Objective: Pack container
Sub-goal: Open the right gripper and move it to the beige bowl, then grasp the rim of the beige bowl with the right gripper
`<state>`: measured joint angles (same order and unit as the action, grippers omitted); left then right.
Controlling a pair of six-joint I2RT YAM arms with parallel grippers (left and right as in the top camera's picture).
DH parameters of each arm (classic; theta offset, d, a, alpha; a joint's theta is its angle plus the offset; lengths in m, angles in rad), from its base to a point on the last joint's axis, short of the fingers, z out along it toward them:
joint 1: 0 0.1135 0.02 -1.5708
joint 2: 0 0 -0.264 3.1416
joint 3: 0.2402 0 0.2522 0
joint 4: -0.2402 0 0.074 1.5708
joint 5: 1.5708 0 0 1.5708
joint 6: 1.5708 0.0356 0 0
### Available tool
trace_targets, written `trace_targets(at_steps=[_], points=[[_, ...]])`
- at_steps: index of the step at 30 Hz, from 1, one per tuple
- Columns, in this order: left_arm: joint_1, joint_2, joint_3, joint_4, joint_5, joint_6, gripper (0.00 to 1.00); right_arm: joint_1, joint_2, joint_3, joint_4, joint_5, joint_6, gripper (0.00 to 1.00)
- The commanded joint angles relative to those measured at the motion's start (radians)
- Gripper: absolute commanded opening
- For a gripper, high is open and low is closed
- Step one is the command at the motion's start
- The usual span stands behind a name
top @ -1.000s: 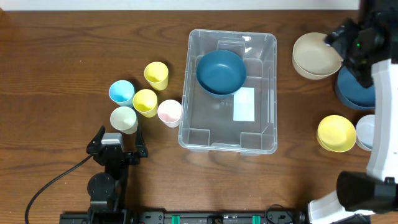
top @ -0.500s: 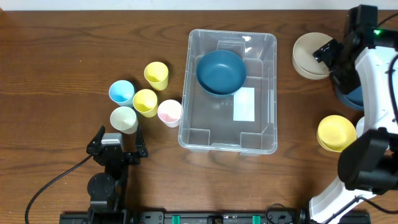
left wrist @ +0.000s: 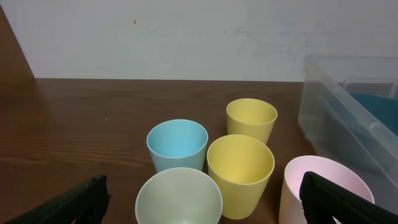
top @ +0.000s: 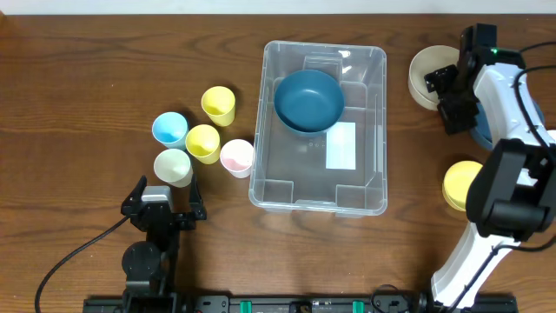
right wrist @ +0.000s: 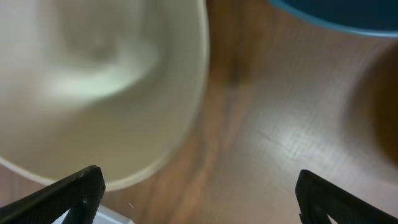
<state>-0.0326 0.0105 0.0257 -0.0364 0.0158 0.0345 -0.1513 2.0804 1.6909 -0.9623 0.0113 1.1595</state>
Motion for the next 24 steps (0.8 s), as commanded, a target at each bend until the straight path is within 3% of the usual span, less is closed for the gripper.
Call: trace_targets(at_steps=[1, 12, 24], points=[[0.003, -0.004, -0.022, -0.033, -0.001, 0.014, 0.98, 0.009, 0.025, -0.006, 0.029, -0.004, 0.092, 0.99], [0.003, -0.004, -0.022, -0.033, -0.001, 0.014, 0.98, 0.008, 0.075, -0.006, 0.063, 0.03, 0.142, 0.99], [0.003, -0.003, -0.022, -0.033, -0.001, 0.014, 0.98, 0.008, 0.083, -0.006, 0.069, 0.043, 0.142, 0.8]])
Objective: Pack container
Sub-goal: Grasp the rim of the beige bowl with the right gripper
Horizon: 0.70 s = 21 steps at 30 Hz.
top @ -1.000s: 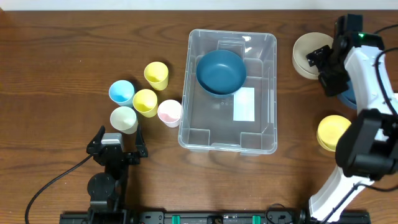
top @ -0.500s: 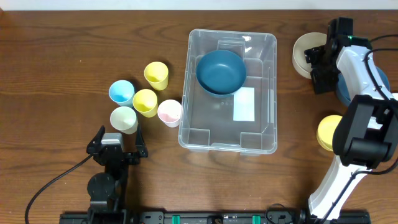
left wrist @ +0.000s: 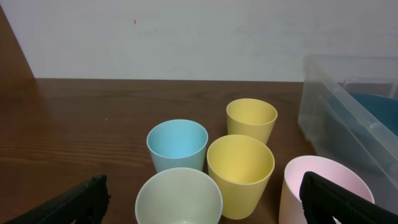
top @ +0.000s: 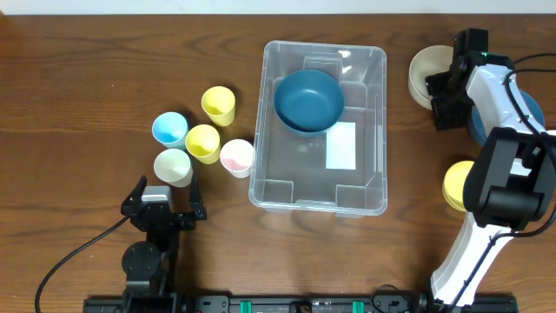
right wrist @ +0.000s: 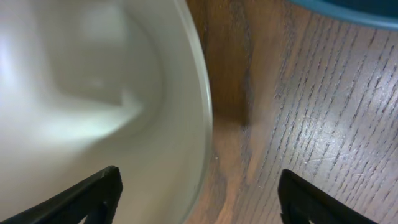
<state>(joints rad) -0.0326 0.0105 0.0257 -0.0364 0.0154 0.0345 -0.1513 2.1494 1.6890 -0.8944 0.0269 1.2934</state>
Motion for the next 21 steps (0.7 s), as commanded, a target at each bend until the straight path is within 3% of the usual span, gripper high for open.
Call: trace_targets(at_steps=[1, 7, 21], points=[[0.003, -0.004, -0.022, -0.033, 0.0, 0.014, 0.98, 0.008, 0.015, -0.005, 0.002, 0.034, 0.008, 0.78], [0.003, -0.004, -0.022, -0.033, 0.0, 0.014, 0.98, 0.008, 0.025, -0.005, 0.001, 0.051, 0.008, 0.71], [0.003, -0.003, -0.022, -0.033, 0.0, 0.014, 0.98, 0.005, 0.048, -0.005, 0.031, 0.051, 0.008, 0.02]])
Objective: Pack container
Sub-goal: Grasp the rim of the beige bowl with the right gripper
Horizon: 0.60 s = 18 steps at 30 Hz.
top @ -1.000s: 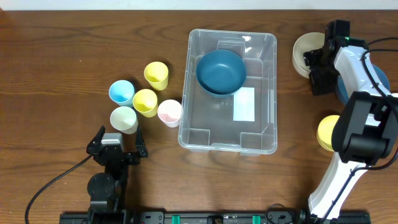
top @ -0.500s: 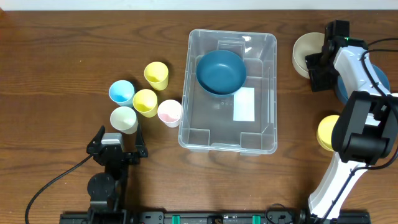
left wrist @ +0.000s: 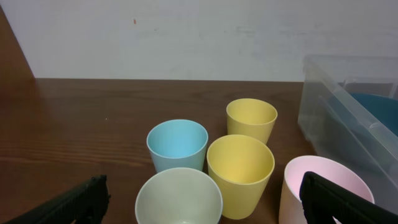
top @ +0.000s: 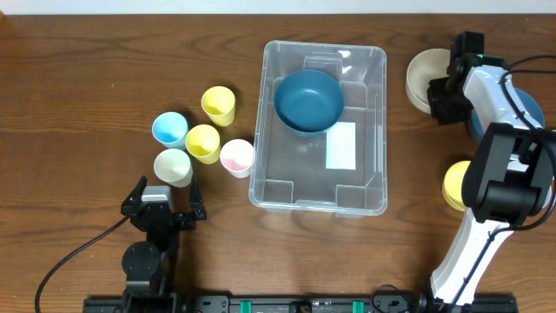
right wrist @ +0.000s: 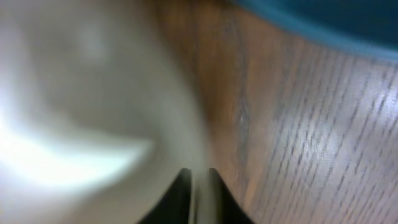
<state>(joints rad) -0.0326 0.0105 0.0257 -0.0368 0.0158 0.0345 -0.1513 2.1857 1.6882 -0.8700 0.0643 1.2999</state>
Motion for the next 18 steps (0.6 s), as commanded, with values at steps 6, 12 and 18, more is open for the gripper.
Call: trace_targets(at_steps=[6, 12, 18], points=[[0.003, -0.004, -0.022, -0.032, -0.001, 0.014, 0.98, -0.018, 0.01, 0.016, 0.033, -0.01, -0.036, 0.01], [0.003, -0.003, -0.022, -0.032, -0.001, 0.014, 0.98, -0.063, -0.046, 0.114, 0.032, -0.07, -0.144, 0.01], [0.003, -0.004, -0.022, -0.032, -0.001, 0.014, 0.98, -0.109, -0.18, 0.273, 0.011, -0.226, -0.301, 0.01]])
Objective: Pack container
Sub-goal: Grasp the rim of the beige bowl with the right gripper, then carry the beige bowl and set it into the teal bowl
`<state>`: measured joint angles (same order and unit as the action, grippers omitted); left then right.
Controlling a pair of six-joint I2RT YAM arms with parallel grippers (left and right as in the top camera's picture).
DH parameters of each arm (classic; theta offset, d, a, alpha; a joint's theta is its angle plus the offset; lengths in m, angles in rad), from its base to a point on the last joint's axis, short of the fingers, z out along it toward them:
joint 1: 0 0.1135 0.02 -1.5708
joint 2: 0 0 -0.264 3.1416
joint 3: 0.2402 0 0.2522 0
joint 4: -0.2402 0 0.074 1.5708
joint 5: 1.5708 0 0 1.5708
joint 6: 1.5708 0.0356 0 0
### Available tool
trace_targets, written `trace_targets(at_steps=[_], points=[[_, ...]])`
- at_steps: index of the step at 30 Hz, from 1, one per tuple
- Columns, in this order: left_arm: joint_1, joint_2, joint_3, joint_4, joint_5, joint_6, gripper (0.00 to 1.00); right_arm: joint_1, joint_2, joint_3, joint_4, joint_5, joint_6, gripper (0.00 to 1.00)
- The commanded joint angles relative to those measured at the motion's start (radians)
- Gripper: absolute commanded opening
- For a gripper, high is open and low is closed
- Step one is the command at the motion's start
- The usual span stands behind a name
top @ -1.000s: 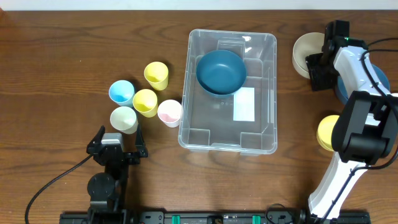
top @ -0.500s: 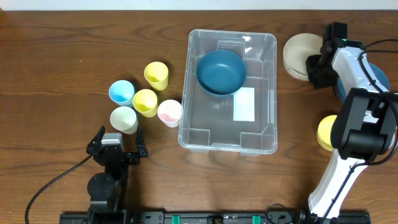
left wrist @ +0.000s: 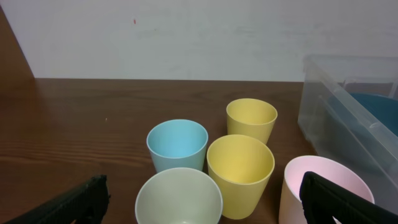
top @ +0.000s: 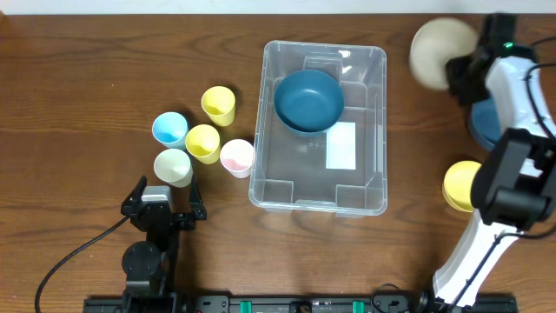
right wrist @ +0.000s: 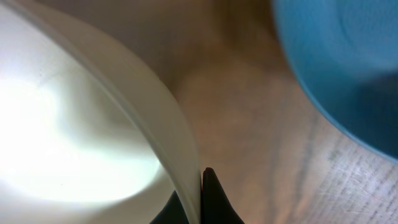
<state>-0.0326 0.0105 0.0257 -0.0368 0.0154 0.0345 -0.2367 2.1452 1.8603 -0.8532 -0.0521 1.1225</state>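
Note:
The clear plastic container (top: 375, 130) stands mid-table with a dark blue bowl (top: 308, 99) inside at its far end. My right gripper (top: 459, 71) is shut on the rim of a cream bowl (top: 434, 52), blurred and lifted at the far right; in the right wrist view the fingers pinch that cream bowl's rim (right wrist: 180, 155). Another blue bowl (right wrist: 348, 68) lies on the table beside it. My left gripper (top: 161, 209) rests open near the front left, behind the cups, with a pale green cup (left wrist: 179, 199) between its fingers (left wrist: 74, 199).
Several cups stand left of the container: light blue cup (top: 169, 129), two yellow cups (top: 218, 104) (top: 202, 142), pale green cup (top: 172, 166), pink cup (top: 236, 156). A yellow bowl (top: 459, 184) sits at the right, partly under the right arm.
My right gripper, shut on the cream bowl's rim, has lifted the bowl off the table and moved it toward the far edge. The left arm has not moved.
My right gripper stood open beside the cream bowl at the far right. Then it straddled the bowl's rim, still open. Then it was shut on the rim, and now it holds the bowl raised. The left arm and the cups stayed put throughout.

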Motion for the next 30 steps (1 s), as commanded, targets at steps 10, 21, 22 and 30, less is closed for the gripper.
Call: trace_targets(at_steps=[10, 21, 22, 30], points=[[0.003, -0.003, -0.022, -0.032, 0.0, 0.014, 0.98, 0.18, -0.44, 0.174, -0.057, -0.327, -0.495, 0.01], [0.003, -0.003, -0.022, -0.032, 0.0, 0.014, 0.98, 0.582, -0.365, 0.119, -0.158, -0.023, -0.558, 0.01], [0.003, -0.003, -0.022, -0.032, 0.0, 0.014, 0.98, 0.591, -0.346, 0.119, -0.157, -0.023, -0.558, 0.01], [0.003, -0.003, -0.022, -0.032, 0.0, 0.014, 0.98, 0.606, -0.169, 0.119, -0.148, -0.026, -0.506, 0.01]])
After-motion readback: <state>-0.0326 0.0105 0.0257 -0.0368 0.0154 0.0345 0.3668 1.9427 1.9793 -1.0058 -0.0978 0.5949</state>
